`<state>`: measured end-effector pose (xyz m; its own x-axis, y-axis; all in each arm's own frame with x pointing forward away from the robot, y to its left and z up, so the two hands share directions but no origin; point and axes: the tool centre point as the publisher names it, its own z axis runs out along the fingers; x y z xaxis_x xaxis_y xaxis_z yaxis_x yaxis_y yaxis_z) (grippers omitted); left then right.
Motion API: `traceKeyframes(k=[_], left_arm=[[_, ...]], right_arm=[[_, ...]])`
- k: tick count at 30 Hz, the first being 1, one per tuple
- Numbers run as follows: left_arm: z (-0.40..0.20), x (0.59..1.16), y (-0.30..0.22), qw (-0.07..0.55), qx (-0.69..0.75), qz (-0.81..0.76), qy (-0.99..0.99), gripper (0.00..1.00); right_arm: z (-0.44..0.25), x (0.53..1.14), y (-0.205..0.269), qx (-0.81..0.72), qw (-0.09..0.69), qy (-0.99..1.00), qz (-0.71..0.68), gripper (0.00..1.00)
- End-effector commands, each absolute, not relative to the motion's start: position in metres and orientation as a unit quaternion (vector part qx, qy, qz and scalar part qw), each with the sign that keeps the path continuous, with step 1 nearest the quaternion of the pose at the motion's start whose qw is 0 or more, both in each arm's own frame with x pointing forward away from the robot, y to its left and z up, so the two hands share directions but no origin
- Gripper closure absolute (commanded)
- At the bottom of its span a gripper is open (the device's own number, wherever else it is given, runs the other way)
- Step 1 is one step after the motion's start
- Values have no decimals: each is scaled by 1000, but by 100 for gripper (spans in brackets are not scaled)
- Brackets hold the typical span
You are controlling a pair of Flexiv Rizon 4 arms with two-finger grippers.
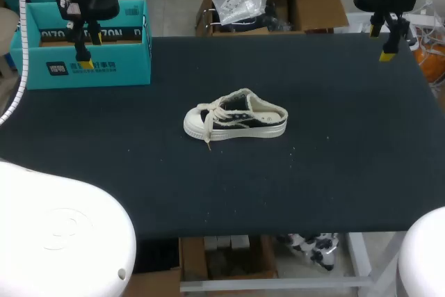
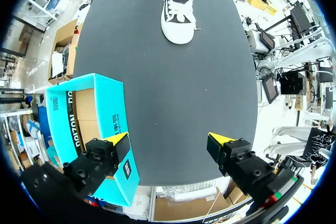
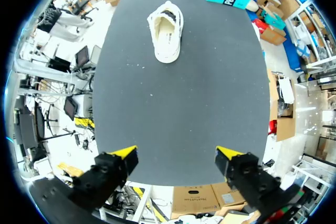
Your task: Open the shoe tongue, take the insole out of the shoe, put the insole back into the shoe, and pack the shoe into the shoebox
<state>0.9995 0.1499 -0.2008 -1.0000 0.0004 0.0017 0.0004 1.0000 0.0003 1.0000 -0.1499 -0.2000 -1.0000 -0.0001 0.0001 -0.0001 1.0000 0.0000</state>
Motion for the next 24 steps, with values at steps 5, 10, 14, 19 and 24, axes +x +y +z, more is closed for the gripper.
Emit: traceKeyframes(k=[5, 10, 14, 19, 24], left_arm=[[-196, 995, 148, 2, 11, 1, -1000, 0], [-197, 989, 141, 32, 65, 27, -997, 0], [-201, 986, 131, 57, 148, 24, -987, 0], [-207, 982, 113, 71, 225, 5, -972, 0], [-215, 976, 94, 78, 281, -4, -956, 0]], right_arm=[[-198, 1001, -148, -4, -3, -1000, -24, 0], [-211, 1005, -133, -34, -12, -995, -98, 0], [-228, 1001, -118, -51, -12, -988, -146, 0], [-248, 997, -94, -65, -10, -979, -195, 0], [-266, 990, -66, -68, -5, -971, -228, 0]])
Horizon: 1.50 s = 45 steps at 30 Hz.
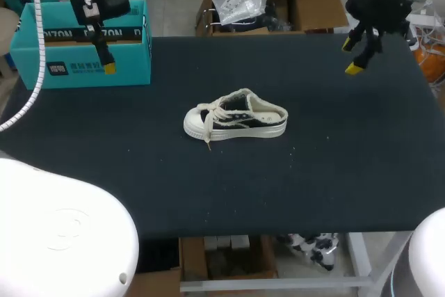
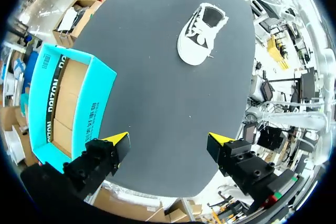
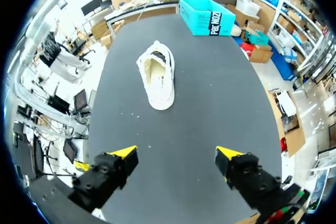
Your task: Open the shoe tongue, take the insole out of the shoe, put the insole back into the shoe, and pack the shoe into the shoebox
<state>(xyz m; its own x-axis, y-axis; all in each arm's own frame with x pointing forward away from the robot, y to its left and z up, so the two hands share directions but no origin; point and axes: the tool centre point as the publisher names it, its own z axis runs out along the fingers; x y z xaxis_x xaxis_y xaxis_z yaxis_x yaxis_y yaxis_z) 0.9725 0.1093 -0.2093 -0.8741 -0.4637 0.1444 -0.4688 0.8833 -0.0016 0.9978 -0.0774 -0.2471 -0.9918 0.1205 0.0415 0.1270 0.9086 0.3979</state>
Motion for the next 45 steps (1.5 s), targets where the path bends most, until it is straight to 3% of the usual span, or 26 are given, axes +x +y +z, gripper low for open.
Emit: traceKeyframes(k=[1, 6, 20, 30, 45], left_arm=[[-216, 974, 92, 76, 293, -6, -953, 0], [-220, 970, 79, 32, 336, -104, -935, 0], [-220, 970, 79, 32, 336, -104, -935, 0], [-220, 977, 38, 103, 479, -56, -870, 0], [-232, 966, -35, 64, 557, -60, -826, 0]], right_arm=[[-269, 988, -61, -68, -4, -968, -243, 0], [-278, 980, -47, -71, 11, -958, -277, 0], [-278, 980, -47, -71, 11, -958, -277, 0], [-303, 976, -25, -88, 0, -943, -320, 0], [-348, 963, 15, -103, 8, -922, -374, 0]])
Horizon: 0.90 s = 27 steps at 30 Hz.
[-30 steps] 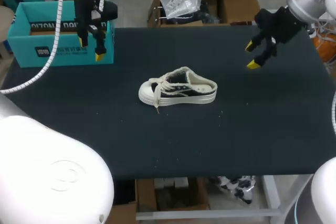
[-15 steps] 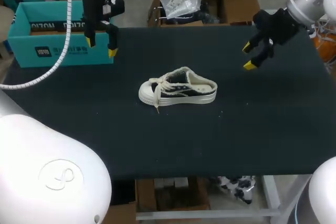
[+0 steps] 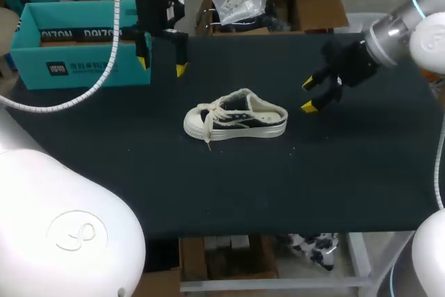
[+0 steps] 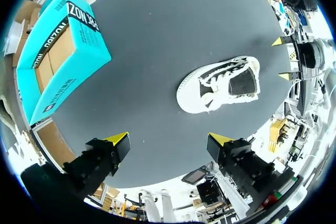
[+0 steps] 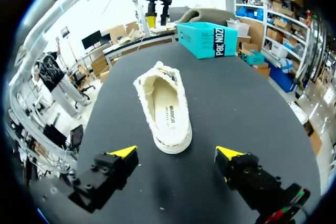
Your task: Open the shoe tongue, take the insole out of the shoe, put the insole back into the shoe, and pack the shoe into the shoebox
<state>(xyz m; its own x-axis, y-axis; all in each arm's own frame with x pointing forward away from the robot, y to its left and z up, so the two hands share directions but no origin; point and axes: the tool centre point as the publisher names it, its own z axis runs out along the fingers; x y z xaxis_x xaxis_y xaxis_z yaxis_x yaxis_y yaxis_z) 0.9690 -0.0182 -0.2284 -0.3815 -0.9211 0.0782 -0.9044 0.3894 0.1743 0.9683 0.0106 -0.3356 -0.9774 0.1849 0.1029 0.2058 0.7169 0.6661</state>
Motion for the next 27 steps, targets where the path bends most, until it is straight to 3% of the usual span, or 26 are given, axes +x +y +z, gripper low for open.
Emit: traceKeyframes(k=[1, 27], left_arm=[[-232, 965, -40, 65, 556, -60, -827, 0], [-248, 950, -110, 58, 564, -60, -821, 0]], right_arm=[[-351, 962, 17, -101, 9, -920, -379, 0], [-399, 962, 63, -73, 36, -891, -446, 0]])
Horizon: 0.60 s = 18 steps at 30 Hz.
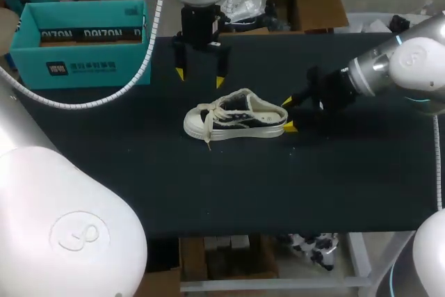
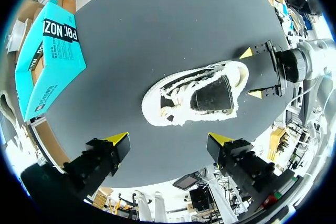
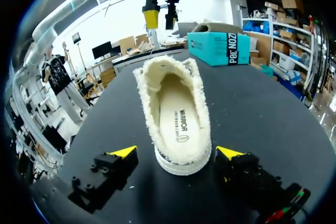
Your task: Open the shoe tongue, take the insole out of the shoe, put the insole back into the shoe, and pack the shoe into the shoebox
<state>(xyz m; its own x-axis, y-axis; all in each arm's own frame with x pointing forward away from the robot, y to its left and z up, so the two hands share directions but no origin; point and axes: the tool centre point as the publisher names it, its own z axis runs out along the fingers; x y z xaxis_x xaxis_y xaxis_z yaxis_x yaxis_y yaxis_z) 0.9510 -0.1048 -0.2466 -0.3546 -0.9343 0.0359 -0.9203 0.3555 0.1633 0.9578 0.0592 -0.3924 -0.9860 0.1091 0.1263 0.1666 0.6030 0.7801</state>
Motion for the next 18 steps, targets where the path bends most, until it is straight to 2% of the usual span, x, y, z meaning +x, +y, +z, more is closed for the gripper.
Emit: traceKeyframes(k=[1, 18], left_arm=[[-249, 950, -112, 59, 564, -61, -822, 0], [-255, 944, -121, 65, 558, -71, -824, 0]], right_arm=[[-400, 961, 64, -73, 35, -891, -446, 0], [-411, 954, 80, -62, -8, -870, -488, 0]])
